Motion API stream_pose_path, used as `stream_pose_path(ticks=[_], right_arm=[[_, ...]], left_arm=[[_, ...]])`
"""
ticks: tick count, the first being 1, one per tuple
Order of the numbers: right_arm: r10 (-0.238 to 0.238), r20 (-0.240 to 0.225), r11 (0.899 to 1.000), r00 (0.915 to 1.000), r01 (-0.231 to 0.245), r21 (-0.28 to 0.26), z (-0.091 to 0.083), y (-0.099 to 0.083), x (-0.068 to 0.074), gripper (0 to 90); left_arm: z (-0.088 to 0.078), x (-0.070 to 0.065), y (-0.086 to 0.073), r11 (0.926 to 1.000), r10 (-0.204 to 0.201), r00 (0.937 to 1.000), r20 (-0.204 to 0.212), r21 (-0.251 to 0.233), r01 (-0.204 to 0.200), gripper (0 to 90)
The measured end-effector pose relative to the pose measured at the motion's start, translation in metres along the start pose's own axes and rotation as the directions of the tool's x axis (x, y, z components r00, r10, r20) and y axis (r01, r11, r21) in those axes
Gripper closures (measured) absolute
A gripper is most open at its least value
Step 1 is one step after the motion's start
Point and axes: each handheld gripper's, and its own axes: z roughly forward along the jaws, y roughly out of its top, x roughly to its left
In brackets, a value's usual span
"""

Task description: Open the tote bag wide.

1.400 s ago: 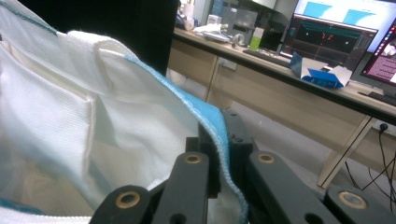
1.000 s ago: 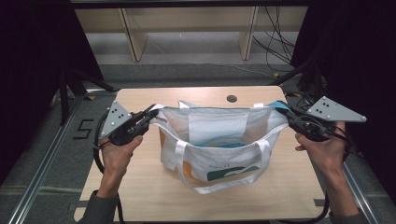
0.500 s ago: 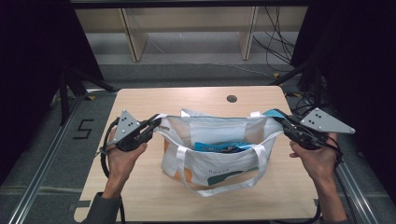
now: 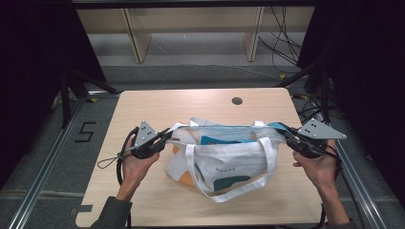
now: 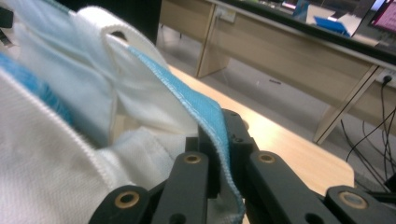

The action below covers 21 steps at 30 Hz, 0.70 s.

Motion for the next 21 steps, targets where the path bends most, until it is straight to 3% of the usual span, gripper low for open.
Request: stream_pose_path(ticks=[3, 7, 10, 12, 15, 18, 21], right_arm=[[-0.001, 0.001, 1.000, 1.0000, 0.001, 0.023, 0.004, -0.005, 0.001, 88.4], [-0.045, -0.005, 0.997, 0.9990, 0.045, 0.065, 0.009, -0.008, 0.005, 88.4], [-0.067, -0.014, 0.989, 0.9976, 0.069, 0.134, 0.016, -0.019, 0.003, 88.4], [-0.050, -0.033, 0.986, 0.9982, 0.055, 0.160, 0.023, -0.029, 0.003, 88.4], [-0.017, -0.053, 0.983, 0.9984, 0.027, 0.183, 0.033, -0.041, 0.004, 88.4], [0.002, -0.053, 0.981, 0.9986, 0.009, 0.195, 0.032, -0.043, 0.005, 88.3], [-0.005, -0.058, 0.984, 0.9983, 0.015, 0.180, 0.034, -0.043, 0.003, 88.3]], left_arm=[[0.006, -0.002, -0.006, 0.9993, 0.007, 0.9998, 0.017, 0.035, -0.008, 85.8], [0.015, -0.005, -0.016, 0.9953, 0.031, 0.9988, 0.038, 0.090, -0.035, 85.7], [0.026, -0.009, -0.031, 0.9835, 0.062, 0.9971, 0.043, 0.167, -0.068, 85.6], [0.033, -0.010, -0.041, 0.9762, 0.061, 0.9960, 0.064, 0.204, -0.073, 85.5], [0.039, -0.012, -0.047, 0.9739, 0.041, 0.9965, 0.073, 0.220, -0.056, 85.6], [0.038, -0.011, -0.046, 0.9727, 0.046, 0.9964, 0.072, 0.224, -0.061, 85.5], [0.039, -0.011, -0.047, 0.9744, 0.046, 0.9964, 0.071, 0.217, -0.060, 85.4]])
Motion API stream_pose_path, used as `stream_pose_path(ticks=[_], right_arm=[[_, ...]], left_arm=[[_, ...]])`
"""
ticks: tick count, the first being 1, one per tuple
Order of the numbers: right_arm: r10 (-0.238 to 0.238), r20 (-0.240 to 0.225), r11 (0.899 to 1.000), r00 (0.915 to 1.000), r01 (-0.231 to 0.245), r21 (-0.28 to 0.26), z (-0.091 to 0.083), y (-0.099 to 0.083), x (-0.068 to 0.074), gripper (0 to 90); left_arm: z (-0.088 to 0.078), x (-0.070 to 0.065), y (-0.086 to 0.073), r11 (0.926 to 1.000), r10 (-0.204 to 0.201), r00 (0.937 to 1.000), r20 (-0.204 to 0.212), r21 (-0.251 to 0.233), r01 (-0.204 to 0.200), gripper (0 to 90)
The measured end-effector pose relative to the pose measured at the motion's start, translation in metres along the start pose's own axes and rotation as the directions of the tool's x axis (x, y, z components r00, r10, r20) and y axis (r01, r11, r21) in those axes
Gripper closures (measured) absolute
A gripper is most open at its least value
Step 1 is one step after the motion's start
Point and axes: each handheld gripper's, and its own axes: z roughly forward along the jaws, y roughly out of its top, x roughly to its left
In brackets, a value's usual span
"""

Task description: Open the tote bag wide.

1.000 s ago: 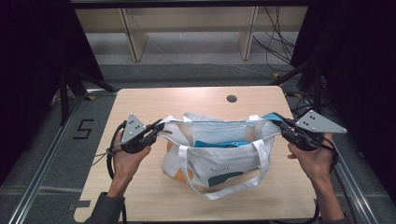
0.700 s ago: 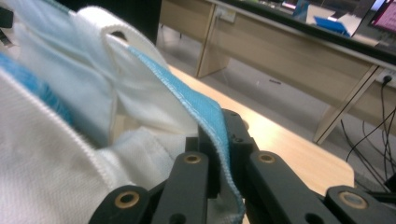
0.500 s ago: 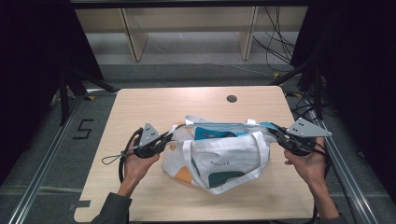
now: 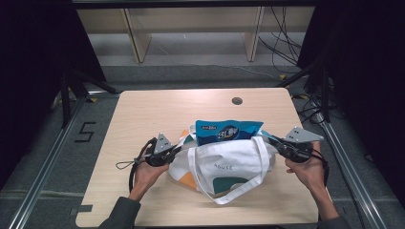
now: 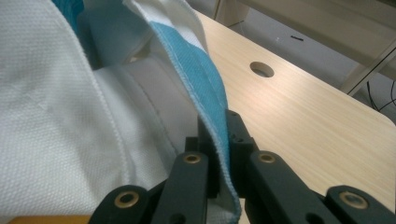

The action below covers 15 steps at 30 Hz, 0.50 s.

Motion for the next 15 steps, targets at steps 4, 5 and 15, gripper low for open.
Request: stream_pose_path(ticks=[4, 5, 15], right_arm=[[-0.006, -0.007, 0.999, 1.0000, 0.007, 0.035, 0.004, -0.005, 0.001, 88.3], [0.012, -0.004, 0.999, 0.9999, -0.011, 0.043, 0.006, -0.008, 0.002, 88.3], [0.027, -0.046, 0.985, 0.9986, -0.019, 0.174, 0.032, -0.043, -0.005, 88.3]], left_arm=[[0.005, -0.003, -0.003, 0.9998, 0.006, 0.9999, 0.011, 0.021, -0.006, 85.5], [0.006, -0.003, -0.004, 0.9995, 0.016, 0.9997, 0.018, 0.025, -0.017, 85.5], [0.024, -0.012, -0.014, 0.9965, -0.013, 0.9980, 0.061, 0.084, 0.008, 85.4]])
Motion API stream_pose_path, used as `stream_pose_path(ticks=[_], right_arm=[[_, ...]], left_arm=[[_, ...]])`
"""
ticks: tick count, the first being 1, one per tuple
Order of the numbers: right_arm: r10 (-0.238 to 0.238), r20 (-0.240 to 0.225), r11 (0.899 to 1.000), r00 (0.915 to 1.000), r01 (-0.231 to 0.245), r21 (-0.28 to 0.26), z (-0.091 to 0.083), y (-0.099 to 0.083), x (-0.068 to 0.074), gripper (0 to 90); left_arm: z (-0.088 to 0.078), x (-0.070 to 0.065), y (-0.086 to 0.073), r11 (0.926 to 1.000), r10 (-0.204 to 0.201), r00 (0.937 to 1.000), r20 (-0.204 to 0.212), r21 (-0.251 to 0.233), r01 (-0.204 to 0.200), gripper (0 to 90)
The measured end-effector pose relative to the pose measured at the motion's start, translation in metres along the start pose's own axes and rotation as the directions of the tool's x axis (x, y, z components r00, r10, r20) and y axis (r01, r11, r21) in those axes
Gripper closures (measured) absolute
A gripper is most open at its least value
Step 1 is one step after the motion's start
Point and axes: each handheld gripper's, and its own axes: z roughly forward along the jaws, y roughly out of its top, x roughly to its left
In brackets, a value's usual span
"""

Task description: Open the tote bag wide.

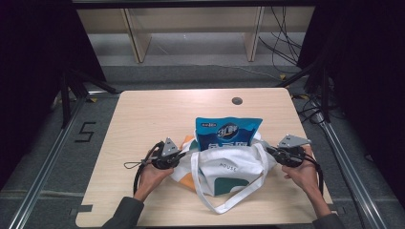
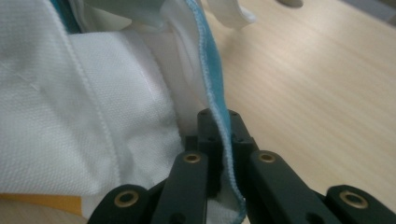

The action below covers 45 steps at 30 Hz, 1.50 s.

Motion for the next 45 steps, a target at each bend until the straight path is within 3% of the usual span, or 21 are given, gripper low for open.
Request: stream_pose_path(ticks=[4, 6, 10, 11, 15, 17, 18, 21, 22, 25, 26, 29, 31, 32, 33, 35, 37, 38, 43, 44, 45], right_arm=[[0.014, -0.024, 0.998, 0.9996, -0.013, 0.059, 0.011, -0.012, 0.000, 88.3], [0.018, -0.033, 0.995, 0.9993, -0.014, 0.101, 0.018, -0.019, 0.006, 88.3], [0.009, -0.028, 0.996, 0.9996, -0.006, 0.088, 0.021, -0.019, 0.004, 88.3], [0.001, -0.026, 0.996, 0.9997, 0.001, 0.088, 0.021, -0.019, 0.004, 88.2], [0.033, -0.033, 0.994, 0.9989, -0.029, 0.106, 0.021, -0.018, 0.005, 87.7], [0.004, -0.024, 0.996, 0.9997, -0.001, 0.092, 0.021, -0.017, 0.003, 86.9], [0.051, -0.007, 0.993, 0.9987, -0.050, 0.104, 0.017, -0.015, 0.004, 80.8], [0.073, 0.008, 0.992, 0.9973, -0.073, 0.098, 0.012, -0.011, 0.000, 72.5], [0.066, 0.022, 0.995, 0.9975, -0.068, 0.072, 0.010, -0.009, -0.002, 67.7], [0.174, 0.035, 0.984, 0.9841, -0.172, -0.054, -0.015, 0.005, -0.010, 57.7], [0.177, 0.040, 0.981, 0.9833, -0.173, -0.088, -0.020, 0.008, -0.010, 57.1], [0.218, -0.011, 0.964, 0.9759, -0.217, -0.155, -0.043, 0.023, -0.003, 52.9], [0.202, -0.015, 0.964, 0.9794, -0.201, -0.173, -0.047, 0.026, -0.003, 52.4], [0.190, -0.090, 0.957, 0.9776, -0.205, -0.203, -0.056, 0.033, 0.001, 49.5], [0.190, -0.090, 0.957, 0.9776, -0.205, -0.203, -0.056, 0.033, 0.001, 49.5], [0.146, -0.171, 0.955, 0.9744, -0.184, -0.234, -0.060, 0.041, 0.012, 46.8], [0.137, -0.198, 0.961, 0.9705, -0.179, -0.210, -0.061, 0.044, 0.017, 45.4], [0.087, -0.218, 0.968, 0.9719, -0.134, -0.210, -0.056, 0.049, 0.024, 42.7], [0.050, -0.263, 0.977, 0.9635, -0.101, -0.185, -0.040, 0.054, 0.030, 37.9], [0.052, -0.307, 0.981, 0.9503, -0.106, -0.162, -0.035, 0.055, 0.032, 37.5], [0.064, -0.317, 0.979, 0.9463, -0.121, -0.162, -0.034, 0.055, 0.033, 37.4]], left_arm=[[0.005, -0.001, -0.002, 0.9997, 0.018, 0.9998, 0.011, 0.019, -0.018, 85.5], [0.008, -0.002, -0.004, 0.9998, -0.006, 0.9998, 0.017, 0.017, 0.006, 85.6], [0.010, -0.001, -0.005, 0.9998, 0.003, 0.9998, 0.018, 0.018, -0.003, 85.4], [0.010, -0.002, -0.006, 0.9994, -0.031, 0.9994, 0.014, 0.011, 0.031, 85.3], [0.008, -0.001, -0.004, 0.9998, -0.006, 0.9999, 0.011, 0.021, 0.006, 82.4], [0.008, -0.002, -0.004, 0.9994, -0.031, 0.9995, 0.006, 0.016, 0.031, 77.7], [0.005, 0.001, -0.003, 0.9984, -0.053, 0.9985, 0.006, 0.021, 0.053, 75.2], [0.002, 0.003, -0.002, 0.9967, -0.080, 0.9968, 0.006, 0.011, 0.080, 67.6], [-0.002, 0.008, -0.001, 0.9979, -0.062, 0.9981, 0.005, 0.018, 0.062, 67.6], [-0.010, 0.013, 0.003, 0.9956, -0.094, 0.9956, -0.004, 0.009, 0.094, 54.2], [-0.014, 0.015, 0.006, 0.9949, -0.101, 0.9947, -0.019, 0.000, 0.101, 51.0], [-0.025, 0.019, 0.015, 0.9907, -0.131, 0.9911, -0.024, -0.039, 0.130, 42.7], [-0.028, 0.020, 0.019, 0.9893, -0.139, 0.9900, -0.023, -0.048, 0.138, 41.1], [-0.031, 0.022, 0.025, 0.9869, -0.146, 0.9892, -0.007, -0.070, 0.146, 40.6], [-0.031, 0.022, 0.025, 0.9869, -0.146, 0.9892, -0.007, -0.070, 0.146, 40.0], [-0.031, 0.021, 0.033, 0.9886, -0.124, 0.9922, 0.012, -0.084, 0.125, 38.2], [-0.030, 0.019, 0.037, 0.9856, -0.132, 0.9910, 0.019, -0.104, 0.134, 38.0], [-0.029, 0.018, 0.046, 0.9851, -0.129, 0.9914, 0.023, -0.112, 0.131, 37.7], [-0.024, 0.013, 0.061, 0.9833, -0.103, 0.9921, 0.072, -0.143, 0.112, 37.6], [-0.020, 0.012, 0.065, 0.9833, -0.100, 0.9886, 0.113, -0.140, 0.116, 36.9], [-0.017, 0.011, 0.065, 0.9824, -0.110, 0.9852, 0.131, -0.136, 0.128, 36.9]])
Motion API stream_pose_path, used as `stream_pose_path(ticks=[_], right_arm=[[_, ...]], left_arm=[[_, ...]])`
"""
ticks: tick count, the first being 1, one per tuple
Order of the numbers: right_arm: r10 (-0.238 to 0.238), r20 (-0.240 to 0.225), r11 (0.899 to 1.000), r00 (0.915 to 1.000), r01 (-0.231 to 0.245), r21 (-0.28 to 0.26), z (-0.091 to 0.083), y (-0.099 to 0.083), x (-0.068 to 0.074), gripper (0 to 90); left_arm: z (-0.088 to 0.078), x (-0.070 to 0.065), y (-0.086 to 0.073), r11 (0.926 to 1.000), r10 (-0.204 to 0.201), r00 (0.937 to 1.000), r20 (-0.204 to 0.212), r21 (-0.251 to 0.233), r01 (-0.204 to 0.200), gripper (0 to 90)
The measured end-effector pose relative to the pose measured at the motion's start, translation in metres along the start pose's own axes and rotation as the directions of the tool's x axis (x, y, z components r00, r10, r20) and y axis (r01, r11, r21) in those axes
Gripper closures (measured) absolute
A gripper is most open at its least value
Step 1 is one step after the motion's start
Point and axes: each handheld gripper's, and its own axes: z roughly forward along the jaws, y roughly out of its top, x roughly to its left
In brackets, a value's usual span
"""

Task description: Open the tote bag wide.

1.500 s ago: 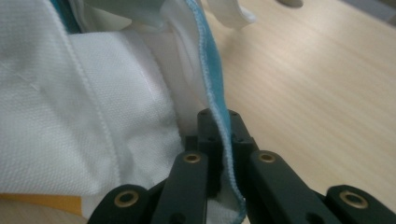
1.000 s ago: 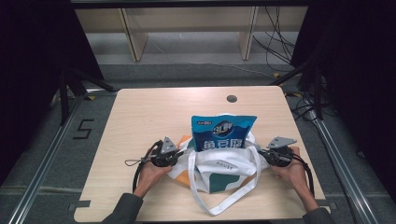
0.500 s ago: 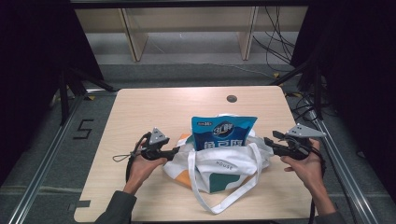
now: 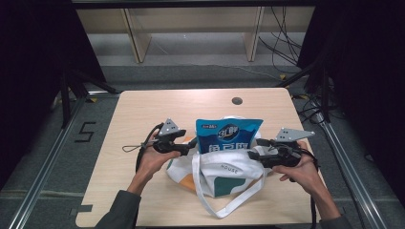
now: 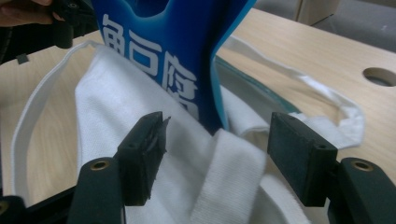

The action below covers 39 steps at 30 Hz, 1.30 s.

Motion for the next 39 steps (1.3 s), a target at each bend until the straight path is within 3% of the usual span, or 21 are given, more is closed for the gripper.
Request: stream_pose_path(ticks=[2, 3, 4, 8, 10, 11, 14, 18, 19, 22, 23, 24, 27, 28, 30, 31, 33, 36, 37, 38, 39], right_arm=[[-0.007, -0.014, 1.000, 0.9999, 0.007, 0.016, 0.002, -0.001, 0.001, 37.5], [-0.033, -0.032, 0.999, 0.9989, 0.034, 0.024, 0.003, -0.002, 0.000, 37.3], [-0.013, -0.039, 1.000, 0.9992, 0.014, 0.027, 0.003, -0.003, 0.002, 37.4], [-0.009, -0.045, 0.998, 0.9989, 0.011, 0.054, 0.004, -0.004, 0.003, 41.0], [-0.086, -0.044, 0.994, 0.9953, 0.089, 0.062, 0.005, -0.005, 0.003, 48.2], [-0.058, -0.041, 0.993, 0.9975, 0.062, 0.102, 0.003, -0.008, 0.007, 58.9], [-0.104, -0.046, 0.986, 0.9935, 0.109, 0.129, -0.001, -0.013, 0.011, 72.3], [-0.138, -0.074, 0.974, 0.9877, 0.148, 0.170, -0.006, -0.019, 0.018, 76.7], [-0.157, -0.097, 0.964, 0.9829, 0.174, 0.203, -0.007, -0.026, 0.024, 77.5], [-0.159, -0.115, 0.955, 0.9805, 0.183, 0.234, -0.003, -0.034, 0.030, 78.0], [-0.159, -0.138, 0.941, 0.9775, 0.193, 0.278, 0.004, -0.047, 0.036, 78.2], [-0.159, -0.138, 0.941, 0.9775, 0.193, 0.278, 0.004, -0.047, 0.036, 78.2], [-0.156, -0.142, 0.926, 0.9775, 0.195, 0.323, 0.018, -0.066, 0.042, 78.4], [-0.156, -0.137, 0.922, 0.9783, 0.194, 0.335, 0.023, -0.071, 0.045, 78.5], [-0.152, -0.138, 0.921, 0.9788, 0.191, 0.339, 0.024, -0.072, 0.046, 78.5], [-0.152, -0.136, 0.921, 0.9790, 0.190, 0.339, 0.025, -0.073, 0.046, 78.6], [-0.143, -0.136, 0.926, 0.9803, 0.181, 0.332, 0.026, -0.075, 0.045, 78.5], [-0.134, -0.137, 0.928, 0.9814, 0.173, 0.330, 0.025, -0.075, 0.044, 76.9], [-0.102, -0.143, 0.936, 0.9846, 0.143, 0.322, 0.022, -0.072, 0.043, 69.4], [-0.102, -0.143, 0.936, 0.9846, 0.143, 0.322, 0.022, -0.072, 0.043, 69.4], [-0.097, -0.141, 0.939, 0.9853, 0.137, 0.316, 0.020, -0.069, 0.043, 64.9]], left_arm=[[0.002, -0.001, 0.000, 0.9999, 0.002, 0.9999, 0.010, 0.017, -0.002, 37.2], [0.008, 0.000, -0.001, 0.9993, 0.024, 0.9997, 0.010, 0.029, -0.024, 37.2], [0.010, 0.001, -0.001, 0.9985, 0.021, 0.9997, 0.009, 0.051, -0.022, 37.0], [0.020, 0.003, -0.004, 0.9988, -0.023, 0.9995, 0.023, 0.044, 0.022, 38.1], [0.022, 0.005, -0.005, 0.9990, -0.013, 0.9993, 0.036, 0.043, 0.012, 46.2], [0.023, 0.007, -0.005, 0.9990, -0.033, 0.9980, 0.054, 0.032, 0.031, 55.0], [0.025, 0.011, -0.005, 0.9995, -0.001, 0.9999, 0.015, 0.033, 0.000, 73.0], [0.030, 0.018, -0.008, 0.9989, -0.022, 0.9997, -0.009, 0.041, 0.022, 83.4], [0.037, 0.023, -0.011, 0.9980, -0.003, 0.9992, -0.039, 0.064, 0.005, 85.1], [0.043, 0.033, -0.014, 0.9949, -0.012, 0.9988, -0.048, 0.100, 0.016, 85.9], [0.052, 0.039, -0.019, 0.9922, -0.053, 0.9968, -0.061, 0.110, 0.059, 85.9], [0.052, 0.039, -0.019, 0.9922, -0.053, 0.9968, -0.061, 0.110, 0.059, 85.9], [0.066, 0.040, -0.027, 0.9860, -0.095, 0.9930, -0.070, 0.131, 0.104, 85.7], [0.068, 0.043, -0.029, 0.9839, -0.056, 0.9967, -0.059, 0.167, 0.065, 85.6], [0.069, 0.044, -0.030, 0.9840, -0.070, 0.9958, -0.059, 0.160, 0.079, 85.2], [0.071, 0.044, -0.033, 0.9836, -0.110, 0.9923, -0.058, 0.138, 0.117, 85.2], [0.068, 0.040, -0.034, 0.9843, -0.074, 0.9941, -0.079, 0.155, 0.085, 83.6], [0.060, 0.039, -0.027, 0.9811, -0.104, 0.9890, -0.105, 0.153, 0.119, 67.1], [0.048, 0.036, -0.020, 0.9817, -0.149, 0.9851, -0.087, 0.107, 0.158, 62.2], [0.048, 0.036, -0.020, 0.9817, -0.149, 0.9851, -0.087, 0.107, 0.158, 58.2], [0.035, 0.032, -0.015, 0.9848, -0.136, 0.9878, -0.076, 0.099, 0.143, 58.2]])
